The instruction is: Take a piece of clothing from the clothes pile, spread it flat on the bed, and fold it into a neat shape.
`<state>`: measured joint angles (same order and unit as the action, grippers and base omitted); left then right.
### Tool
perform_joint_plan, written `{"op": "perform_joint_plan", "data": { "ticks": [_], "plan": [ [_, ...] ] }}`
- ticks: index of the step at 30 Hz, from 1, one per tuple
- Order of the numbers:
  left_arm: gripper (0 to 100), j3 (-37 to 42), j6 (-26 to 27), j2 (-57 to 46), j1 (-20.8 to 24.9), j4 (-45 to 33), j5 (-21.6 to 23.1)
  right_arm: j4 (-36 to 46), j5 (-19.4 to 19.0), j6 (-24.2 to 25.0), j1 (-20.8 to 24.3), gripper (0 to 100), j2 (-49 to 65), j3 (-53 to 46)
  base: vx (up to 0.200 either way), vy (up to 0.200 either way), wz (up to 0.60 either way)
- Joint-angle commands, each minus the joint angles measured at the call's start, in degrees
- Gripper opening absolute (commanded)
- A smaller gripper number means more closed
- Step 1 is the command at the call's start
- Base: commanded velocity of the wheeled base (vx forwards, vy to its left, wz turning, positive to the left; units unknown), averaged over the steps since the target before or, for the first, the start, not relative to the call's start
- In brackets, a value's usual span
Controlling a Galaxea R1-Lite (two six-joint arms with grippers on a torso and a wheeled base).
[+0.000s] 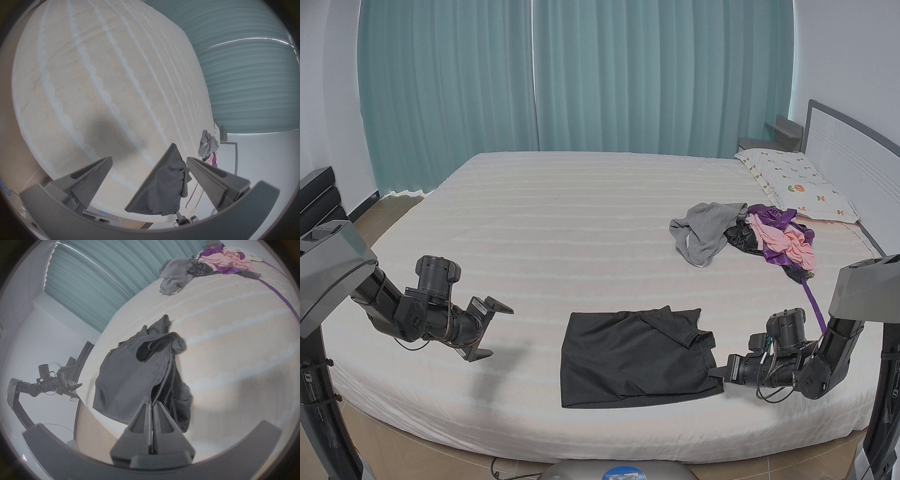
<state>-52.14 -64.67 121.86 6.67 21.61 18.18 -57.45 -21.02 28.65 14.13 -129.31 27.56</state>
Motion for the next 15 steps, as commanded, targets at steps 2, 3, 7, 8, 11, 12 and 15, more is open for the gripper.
{"op": "perform_joint_plan", "data": {
  "ticks": [2,3,7,8,11,12,15],
  "plan": [
    [100,0.02,-0.02,0.14,0.01,-0.08,0.02,-0.03,-0.08,-0.43,-0.95,0,1.86,-2.07,0.0,0.0,0.0],
    [100,0.11,-0.02,0.14,0.01,-0.08,0.02,-0.29,-0.08,-0.87,-1.21,0,2.39,-2.95,0.0,0.0,0.0],
    [100,0.11,-0.02,0.14,0.01,-0.08,0.02,-0.55,-0.25,-3.51,-1.65,0,2.04,-4.27,0.0,0.0,0.0],
    [100,0.11,-0.02,0.14,0.01,-0.08,0.02,-0.47,-0.34,-4.04,-1.74,0,1.95,-4.36,0.0,0.0,0.0],
    [100,0.11,-0.02,0.14,0.1,-0.08,0.02,-0.47,-0.25,-4.39,-2.26,0,2.22,-5.06,0.0,0.0,0.0],
    [100,0.11,-0.02,0.14,0.1,-0.08,0.02,-0.47,-0.25,-4.39,-2.26,0,2.3,-5.33,0.0,0.0,0.0],
    [100,0.02,-0.02,0.14,0.1,0.01,0.02,-0.55,-0.17,-4.48,-2.26,0,2.13,-5.85,0.0,0.0,0.0]
  ]
}}
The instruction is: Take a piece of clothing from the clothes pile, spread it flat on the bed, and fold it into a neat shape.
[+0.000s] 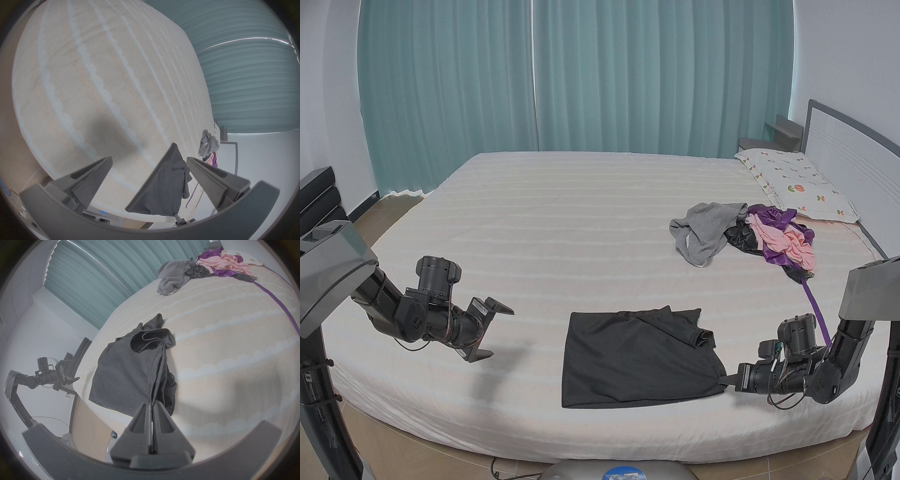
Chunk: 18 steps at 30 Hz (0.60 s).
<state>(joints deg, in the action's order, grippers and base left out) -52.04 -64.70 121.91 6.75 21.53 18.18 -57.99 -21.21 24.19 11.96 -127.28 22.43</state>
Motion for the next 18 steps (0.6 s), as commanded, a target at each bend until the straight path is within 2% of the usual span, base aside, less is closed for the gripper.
{"op": "perform_joint_plan", "data": {
  "ticks": [1,2,3,13,15,18],
  "plan": [
    [100,-0.08,0.01,0.09,0.01,0.0,0.02,-0.02,0.03,-0.02,-0.09,0,0.02,-0.63,0.0,0.0,0.0],
    [100,-0.08,0.01,0.17,0.01,0.0,0.02,-0.02,0.03,-0.1,-0.09,0,0.02,-0.63,0.0,0.0,0.0],
    [100,-0.08,0.01,0.09,0.01,0.0,0.02,0.07,0.12,-0.28,-0.18,100,-0.07,-0.63,0.0,0.0,0.0],
    [100,0.1,0.01,0.09,0.1,0.09,-0.16,-0.81,-0.32,0.25,-0.71,100,2.3,0.16,0.0,0.0,0.0],
    [100,0.1,-0.17,0.09,0.1,0.09,-2.53,-1.86,-0.23,3.94,0.35,100,3.44,1.39,0.0,0.0,0.0],
    [100,0.54,-0.78,0.09,0.1,1.76,-3.41,-3.8,1.17,9.12,2.89,100,3.18,3.06,0.0,0.0,0.0]
  ]
}}
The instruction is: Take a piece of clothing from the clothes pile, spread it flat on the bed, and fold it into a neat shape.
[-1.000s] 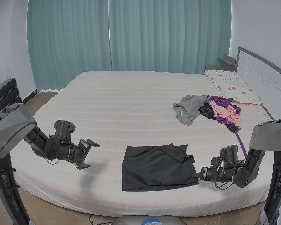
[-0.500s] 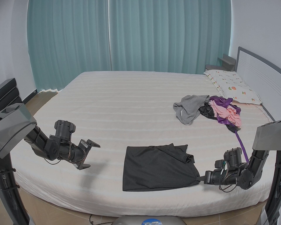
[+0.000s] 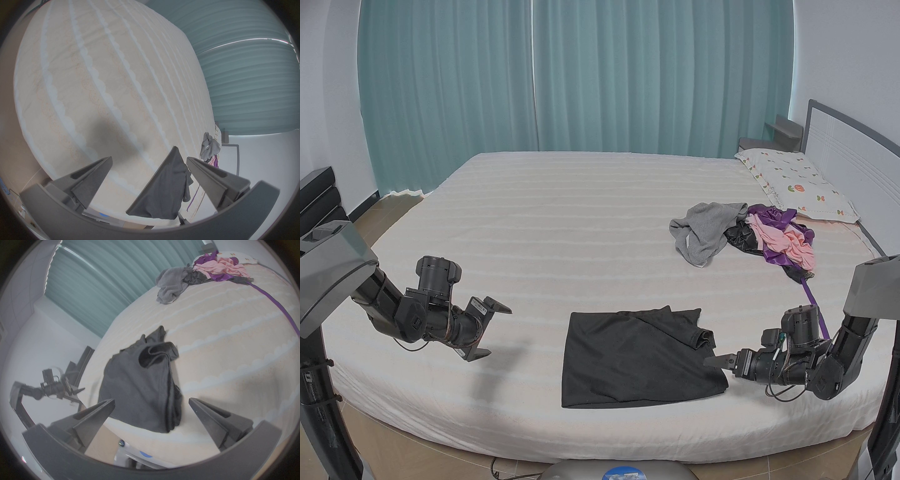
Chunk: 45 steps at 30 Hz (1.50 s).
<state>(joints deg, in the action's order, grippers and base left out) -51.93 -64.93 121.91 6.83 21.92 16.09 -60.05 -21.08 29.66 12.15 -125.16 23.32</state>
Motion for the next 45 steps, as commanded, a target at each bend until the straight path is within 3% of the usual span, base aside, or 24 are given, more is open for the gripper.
{"op": "perform_joint_plan", "data": {
  "ticks": [1,4,10,22,26,28,36,44,45],
  "plan": [
    [100,0.43,-0.64,0.17,0.03,1.9,-1.41,-1.91,1.48,5.41,3.23,100,1.06,2.96,0.2,0.0,0.0],
    [100,1.13,-0.46,0.17,0.56,2.43,-1.68,-0.51,2.71,8.4,5.6,100,0.97,6.12,0.2,0.0,0.0],
    [100,1.04,-0.29,0.53,0.82,2.51,-2.03,6.0,3.41,8.84,8.94,100,-0.43,11.31,0.067,0.0,0.0],
    [100,0.78,-0.46,0.79,0.82,2.43,-2.12,15.23,3.68,8.75,10.79,100,-3.69,20.19,0.0,0.0,0.0],
    [100,0.78,-0.46,0.79,0.82,2.43,-2.03,16.11,5.7,8.66,10.08,100,-5.53,23.44,0.0,0.0,0.0],
    [100,0.6,-0.46,0.79,0.82,2.43,-2.12,16.19,9.21,8.66,8.32,100,-7.11,27.22,0.0,0.0,0.0],
    [100,0.52,-0.38,0.97,0.82,2.43,-2.12,15.14,14.84,8.31,1.73,100,-12.04,35.21,0.0,0.0,0.0],
    [100,0.52,-0.38,0.97,0.82,2.43,-2.03,10.66,13.26,8.84,0.33,100,-11.86,33.37,0.0,0.0,0.0],
    [100,0.43,-0.38,0.97,0.82,2.43,-2.12,9.78,11.15,8.75,0.24,100,-11.86,32.4,0.0,0.0,0.0]
  ]
}}
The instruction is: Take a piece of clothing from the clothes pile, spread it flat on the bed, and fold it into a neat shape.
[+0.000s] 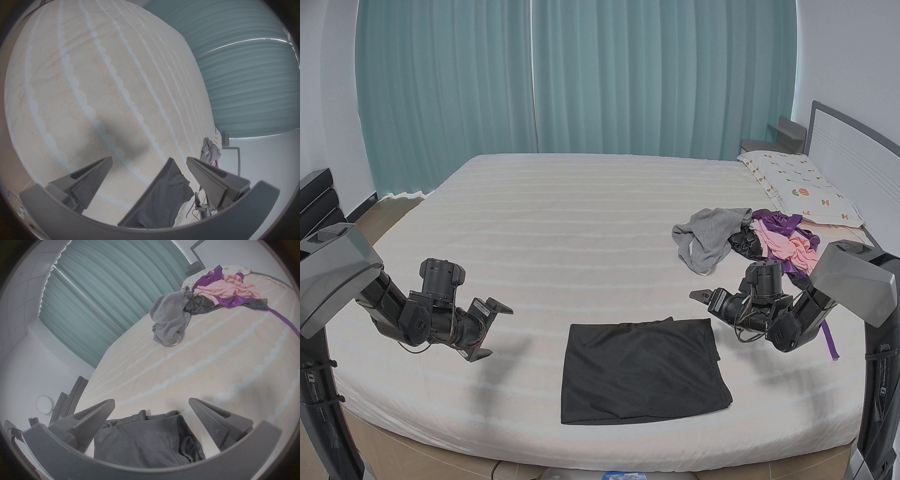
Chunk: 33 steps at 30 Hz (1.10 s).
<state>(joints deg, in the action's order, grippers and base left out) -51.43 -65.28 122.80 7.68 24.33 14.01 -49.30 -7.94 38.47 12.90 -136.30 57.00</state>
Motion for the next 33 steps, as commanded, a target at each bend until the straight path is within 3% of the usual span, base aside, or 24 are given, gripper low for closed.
{"op": "perform_joint_plan", "data": {
  "ticks": [1,4,12,32,33],
  "plan": [
    [100,-0.07,-0.02,0.08,-0.03,0.01,-0.03,-1.06,-2.26,-0.07,-0.51,100,-0.72,-1.37,0.0,0.0,0.0],
    [100,-0.07,-0.02,0.08,-0.03,0.01,0.06,-3.79,-6.57,-0.5,-0.68,100,-0.98,-3.57,0.0,0.0,0.0],
    [100,-0.16,0.24,0.25,0.05,0.1,0.06,-6.07,-9.03,-0.77,-1.03,100,-1.42,-5.06,0.0,0.0,0.0],
    [100,-0.25,0.42,0.51,0.41,0.01,-0.03,-8.8,-10.52,-0.77,-1.56,100,-3.88,-5.24,0.0,0.0,0.0],
    [100,-0.25,0.51,0.51,0.41,0.01,-0.03,-8.8,-10.43,-0.77,-1.56,0,-3.88,-5.24,0.0,0.0,0.0]
  ]
}}
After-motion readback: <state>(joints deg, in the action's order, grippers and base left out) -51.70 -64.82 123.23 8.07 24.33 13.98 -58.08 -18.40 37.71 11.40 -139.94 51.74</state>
